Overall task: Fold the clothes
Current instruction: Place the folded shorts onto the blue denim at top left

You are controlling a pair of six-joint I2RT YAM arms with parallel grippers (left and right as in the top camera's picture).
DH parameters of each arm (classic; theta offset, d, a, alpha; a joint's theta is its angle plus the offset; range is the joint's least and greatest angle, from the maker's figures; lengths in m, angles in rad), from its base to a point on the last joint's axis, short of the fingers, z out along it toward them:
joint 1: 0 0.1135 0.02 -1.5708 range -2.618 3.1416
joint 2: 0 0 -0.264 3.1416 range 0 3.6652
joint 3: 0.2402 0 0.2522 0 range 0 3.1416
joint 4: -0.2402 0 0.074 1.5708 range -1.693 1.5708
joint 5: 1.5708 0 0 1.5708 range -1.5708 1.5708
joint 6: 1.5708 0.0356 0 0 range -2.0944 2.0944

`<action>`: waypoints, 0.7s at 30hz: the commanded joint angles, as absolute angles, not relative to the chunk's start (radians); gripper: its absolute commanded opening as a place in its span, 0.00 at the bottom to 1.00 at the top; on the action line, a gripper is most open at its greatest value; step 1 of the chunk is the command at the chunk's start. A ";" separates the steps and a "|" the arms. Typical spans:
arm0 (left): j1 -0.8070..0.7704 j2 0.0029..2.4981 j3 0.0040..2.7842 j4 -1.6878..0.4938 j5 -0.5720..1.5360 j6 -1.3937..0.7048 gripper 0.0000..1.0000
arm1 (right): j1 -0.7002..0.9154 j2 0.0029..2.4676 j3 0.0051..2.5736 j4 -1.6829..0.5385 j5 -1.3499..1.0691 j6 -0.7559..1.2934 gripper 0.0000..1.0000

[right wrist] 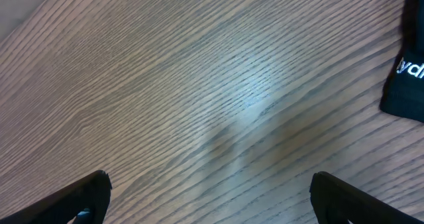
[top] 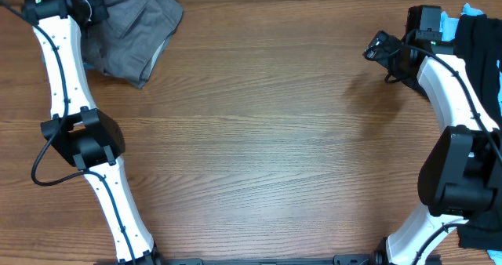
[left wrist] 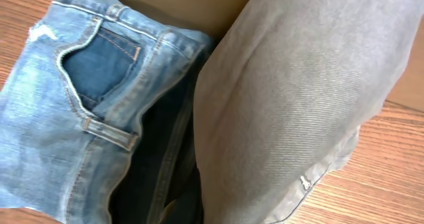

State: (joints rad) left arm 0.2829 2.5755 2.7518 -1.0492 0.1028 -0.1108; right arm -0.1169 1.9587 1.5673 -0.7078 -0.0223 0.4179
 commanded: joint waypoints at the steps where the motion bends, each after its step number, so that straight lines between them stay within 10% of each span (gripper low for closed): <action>1: 0.299 2.573 2.794 -1.019 0.070 -0.162 0.04 | -0.113 1.932 1.588 -0.704 -0.024 0.420 1.00; 21: 0.325 2.573 2.875 -0.980 -0.093 -0.199 0.04 | -0.113 1.932 1.588 -0.704 -0.024 0.420 1.00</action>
State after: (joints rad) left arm 0.3046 2.5793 2.8304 -1.0069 -0.0151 -0.1787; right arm -0.1169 1.9587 1.5673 -0.7078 -0.0223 0.4183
